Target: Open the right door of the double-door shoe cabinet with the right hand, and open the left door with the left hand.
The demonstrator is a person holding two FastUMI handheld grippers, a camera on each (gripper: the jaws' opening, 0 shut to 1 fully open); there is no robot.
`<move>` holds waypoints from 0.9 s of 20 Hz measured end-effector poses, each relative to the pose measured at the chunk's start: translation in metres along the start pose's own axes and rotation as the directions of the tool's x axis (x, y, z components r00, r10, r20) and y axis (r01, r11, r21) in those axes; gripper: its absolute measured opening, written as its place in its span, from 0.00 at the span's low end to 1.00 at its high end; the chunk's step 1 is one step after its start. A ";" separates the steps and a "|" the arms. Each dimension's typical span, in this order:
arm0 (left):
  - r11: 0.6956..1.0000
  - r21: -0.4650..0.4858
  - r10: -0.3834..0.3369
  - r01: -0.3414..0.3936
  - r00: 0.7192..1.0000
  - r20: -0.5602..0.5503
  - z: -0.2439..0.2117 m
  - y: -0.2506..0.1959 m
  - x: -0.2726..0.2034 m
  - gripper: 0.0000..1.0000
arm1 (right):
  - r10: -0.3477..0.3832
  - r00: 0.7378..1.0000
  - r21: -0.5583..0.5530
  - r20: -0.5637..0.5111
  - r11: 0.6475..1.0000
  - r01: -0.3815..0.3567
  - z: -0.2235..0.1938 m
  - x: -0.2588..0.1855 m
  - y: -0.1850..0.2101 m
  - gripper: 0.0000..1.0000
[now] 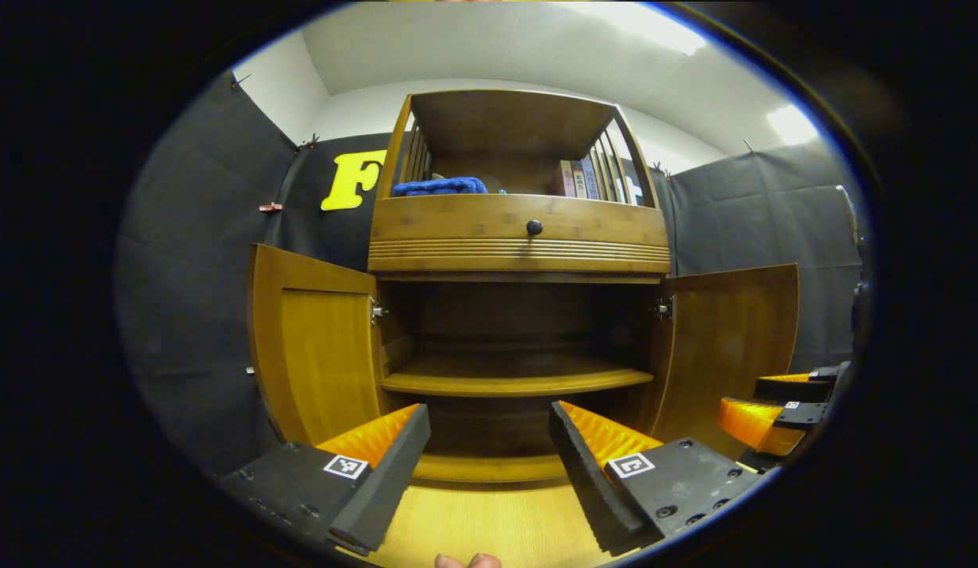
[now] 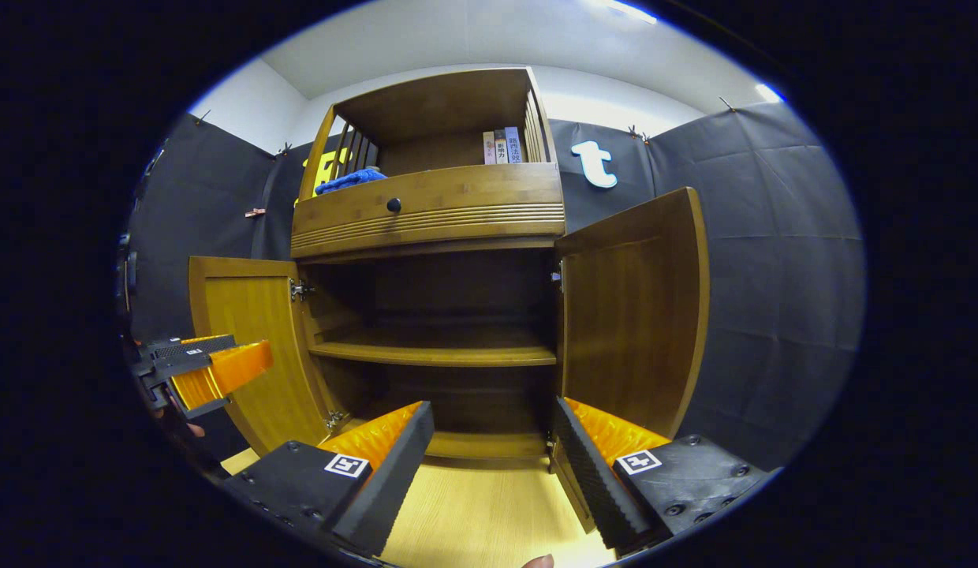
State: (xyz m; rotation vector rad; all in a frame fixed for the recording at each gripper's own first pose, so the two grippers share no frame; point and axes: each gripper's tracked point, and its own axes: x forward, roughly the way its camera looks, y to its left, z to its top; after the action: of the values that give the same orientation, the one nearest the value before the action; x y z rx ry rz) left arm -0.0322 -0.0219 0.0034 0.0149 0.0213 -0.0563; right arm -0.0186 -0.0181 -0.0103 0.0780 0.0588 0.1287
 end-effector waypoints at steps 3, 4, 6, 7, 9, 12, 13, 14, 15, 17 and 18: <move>1.000 0.009 -0.009 0.009 1.000 0.000 0.000 -0.010 0.007 0.94 | -0.005 1.000 0.006 -0.002 1.000 0.005 -0.001 0.002 -0.009 0.98; 1.000 0.009 -0.013 0.013 1.000 0.002 0.000 -0.014 0.008 0.95 | -0.007 1.000 0.010 -0.002 1.000 0.007 -0.001 0.003 -0.010 0.98; 1.000 0.017 -0.015 0.014 1.000 0.012 0.002 -0.017 0.011 0.95 | -0.006 1.000 0.010 0.000 1.000 0.006 -0.002 0.003 -0.013 0.98; 1.000 0.021 -0.015 0.015 1.000 0.011 0.001 -0.018 0.012 0.95 | -0.004 1.000 0.008 -0.001 1.000 0.004 -0.004 0.004 -0.013 0.98; 1.000 0.025 -0.019 0.019 1.000 0.005 -0.001 -0.021 0.014 0.95 | -0.002 1.000 0.014 0.001 1.000 0.002 -0.002 0.006 -0.013 0.98; 0.999 0.031 -0.019 0.019 1.000 0.001 -0.004 -0.020 0.016 0.95 | -0.002 1.000 0.013 0.004 1.000 0.002 -0.002 0.007 -0.014 1.00; 0.999 0.033 -0.014 0.015 1.000 -0.002 -0.005 -0.019 0.017 0.95 | -0.002 1.000 0.014 0.004 1.000 0.002 -0.002 0.008 -0.014 1.00; 0.999 0.032 -0.013 0.013 1.000 -0.003 -0.005 -0.018 0.018 0.94 | -0.002 1.000 0.016 0.002 1.000 0.002 -0.003 0.009 -0.014 0.98; 0.999 0.030 -0.011 0.011 1.000 -0.003 -0.005 -0.017 0.018 0.94 | -0.002 1.000 0.017 0.000 1.000 0.002 -0.003 0.010 -0.014 0.98; 1.000 0.029 -0.011 0.011 1.000 0.002 -0.003 -0.015 0.018 0.94 | -0.002 1.000 0.017 0.000 1.000 0.002 -0.003 0.010 -0.013 0.98; 0.999 0.030 -0.012 0.012 1.000 0.000 -0.005 -0.015 0.019 0.94 | -0.001 1.000 0.016 0.000 1.000 0.001 -0.004 0.011 -0.012 0.98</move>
State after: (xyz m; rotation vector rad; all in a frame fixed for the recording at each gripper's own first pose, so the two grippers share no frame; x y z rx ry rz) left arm -0.0139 -0.0378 -0.0022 0.0449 0.0206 -0.0683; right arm -0.0066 -0.0285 -0.0155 0.0941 0.0594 0.1269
